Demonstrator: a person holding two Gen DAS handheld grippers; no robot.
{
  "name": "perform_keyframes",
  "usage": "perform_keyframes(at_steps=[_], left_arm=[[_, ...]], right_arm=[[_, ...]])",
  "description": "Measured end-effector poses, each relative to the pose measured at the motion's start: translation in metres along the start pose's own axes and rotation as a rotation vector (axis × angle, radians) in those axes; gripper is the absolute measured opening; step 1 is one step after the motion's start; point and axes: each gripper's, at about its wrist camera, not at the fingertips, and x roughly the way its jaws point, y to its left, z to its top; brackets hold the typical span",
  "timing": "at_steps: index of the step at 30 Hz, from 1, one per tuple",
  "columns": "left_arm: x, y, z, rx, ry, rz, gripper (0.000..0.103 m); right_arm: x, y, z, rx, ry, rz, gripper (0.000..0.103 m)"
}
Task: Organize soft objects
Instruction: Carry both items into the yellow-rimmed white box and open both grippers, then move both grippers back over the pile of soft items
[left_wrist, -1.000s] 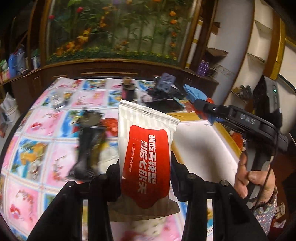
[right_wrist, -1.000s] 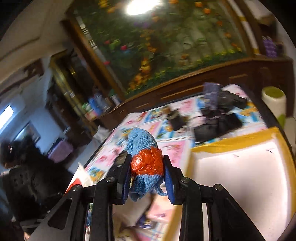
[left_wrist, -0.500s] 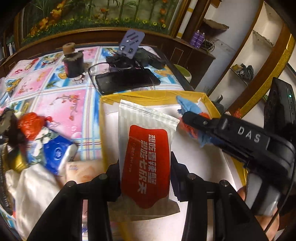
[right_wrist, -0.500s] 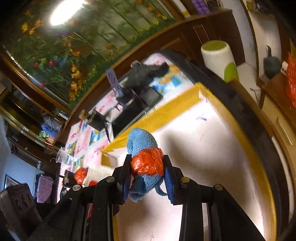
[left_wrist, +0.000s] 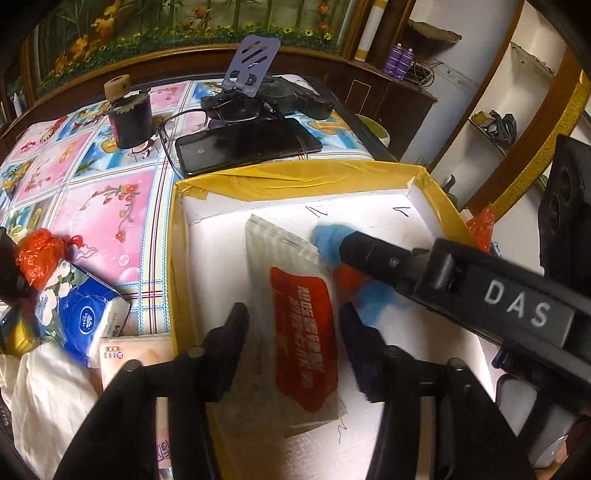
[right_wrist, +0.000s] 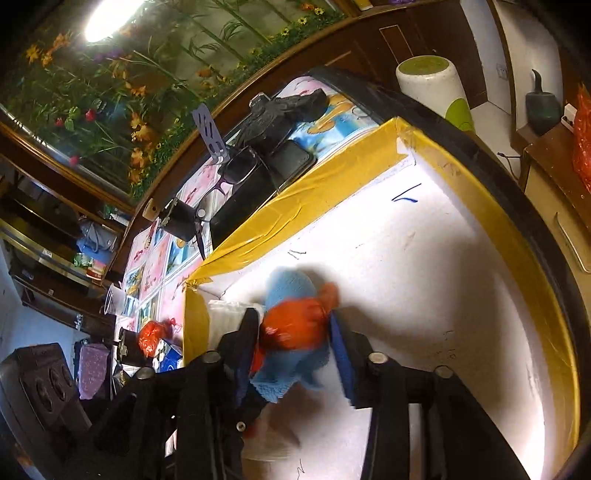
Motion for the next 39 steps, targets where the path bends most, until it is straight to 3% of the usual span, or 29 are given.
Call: perform_keyframes(at_steps=[2, 6, 11, 22, 27, 32, 36, 39], left_arm=[[-0.002, 0.000, 0.001, -0.002, -0.008, -0.003, 0.063], [-0.013, 0.002, -0.003, -0.004, -0.015, -0.013, 0.063], [-0.045, 0.006, -0.015, -0.002, -0.066, -0.045, 0.063], [-0.115, 0.047, -0.064, -0.046, -0.187, -0.051, 0.064], [-0.146, 0.084, -0.094, -0.076, -0.216, -0.027, 0.067], [-0.177, 0.128, -0.127, -0.120, -0.253, 0.048, 0.069], [-0.195, 0.160, -0.152, -0.154, -0.260, 0.123, 0.071], [-0.203, 0.184, -0.171, -0.172, -0.250, 0.190, 0.082]], right_arm=[[-0.004, 0.001, 0.000, -0.001, -0.023, -0.003, 0.069], [-0.020, 0.004, 0.001, -0.008, -0.086, -0.004, 0.069], [-0.038, 0.016, -0.002, -0.046, -0.152, 0.069, 0.069], [-0.054, 0.057, -0.022, -0.206, -0.193, 0.185, 0.069], [-0.051, 0.090, -0.046, -0.332, -0.155, 0.280, 0.069], [-0.051, 0.124, -0.078, -0.490, -0.126, 0.326, 0.069], [-0.043, 0.147, -0.109, -0.584, -0.033, 0.400, 0.069], [-0.036, 0.160, -0.133, -0.647, 0.058, 0.449, 0.070]])
